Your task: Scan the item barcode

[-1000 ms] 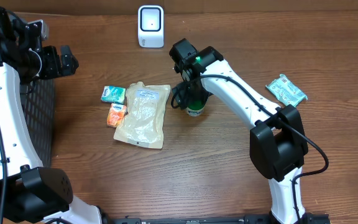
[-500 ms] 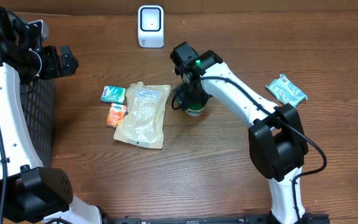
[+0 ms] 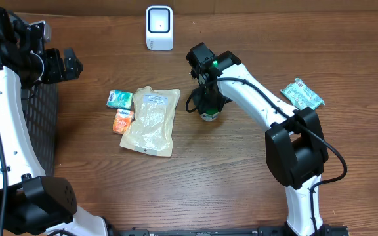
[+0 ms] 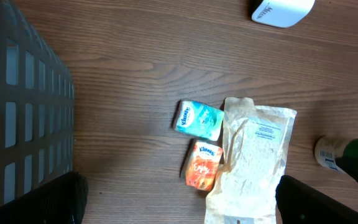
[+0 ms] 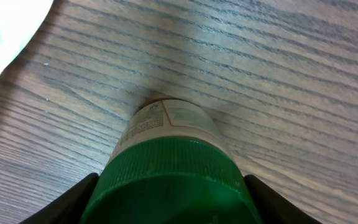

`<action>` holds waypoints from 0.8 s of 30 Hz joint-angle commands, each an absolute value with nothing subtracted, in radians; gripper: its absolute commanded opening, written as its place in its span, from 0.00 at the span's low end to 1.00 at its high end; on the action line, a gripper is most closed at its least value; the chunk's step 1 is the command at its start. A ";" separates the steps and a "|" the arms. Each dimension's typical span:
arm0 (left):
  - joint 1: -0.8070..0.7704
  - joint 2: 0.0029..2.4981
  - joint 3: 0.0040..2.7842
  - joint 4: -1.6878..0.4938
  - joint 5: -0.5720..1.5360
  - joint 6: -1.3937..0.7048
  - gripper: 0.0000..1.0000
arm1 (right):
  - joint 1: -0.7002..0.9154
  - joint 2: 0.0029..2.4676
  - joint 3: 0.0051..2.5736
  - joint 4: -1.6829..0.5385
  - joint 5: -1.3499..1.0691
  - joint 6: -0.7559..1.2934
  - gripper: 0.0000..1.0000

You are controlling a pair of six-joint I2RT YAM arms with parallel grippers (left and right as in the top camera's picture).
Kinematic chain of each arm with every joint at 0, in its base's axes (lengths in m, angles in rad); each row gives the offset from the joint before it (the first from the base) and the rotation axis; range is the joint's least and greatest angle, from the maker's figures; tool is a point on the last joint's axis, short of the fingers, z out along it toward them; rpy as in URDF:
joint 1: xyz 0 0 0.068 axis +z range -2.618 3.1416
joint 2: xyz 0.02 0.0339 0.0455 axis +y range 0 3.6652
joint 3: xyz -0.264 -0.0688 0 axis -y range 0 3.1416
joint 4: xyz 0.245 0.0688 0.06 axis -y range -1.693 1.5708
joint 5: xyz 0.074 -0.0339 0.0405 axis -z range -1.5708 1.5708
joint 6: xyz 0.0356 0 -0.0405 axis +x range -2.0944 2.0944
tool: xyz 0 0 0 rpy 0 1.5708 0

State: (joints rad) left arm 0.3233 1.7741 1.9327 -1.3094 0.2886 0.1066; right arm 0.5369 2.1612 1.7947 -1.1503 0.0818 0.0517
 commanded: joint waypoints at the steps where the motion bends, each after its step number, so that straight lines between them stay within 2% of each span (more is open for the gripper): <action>1: 0.326 1.745 1.950 -1.308 0.296 0.099 1.00 | 0.535 2.156 1.826 -1.159 0.084 0.057 0.58; 6: 0.326 1.745 1.950 -1.308 0.297 0.099 0.99 | 0.535 2.156 1.869 -1.191 0.084 0.057 0.48; 13: 0.326 1.745 1.950 -1.308 0.297 0.099 1.00 | 0.535 2.154 2.031 -1.307 -0.021 0.055 0.47; 24: 0.326 1.745 1.950 -1.308 0.297 0.099 1.00 | 0.457 2.086 2.237 -1.421 -0.592 -0.230 0.41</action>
State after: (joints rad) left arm 0.3233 1.7741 1.9327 -1.3094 0.2886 0.1066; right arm 0.4961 2.1605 2.1921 -1.4193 -0.3611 -0.1310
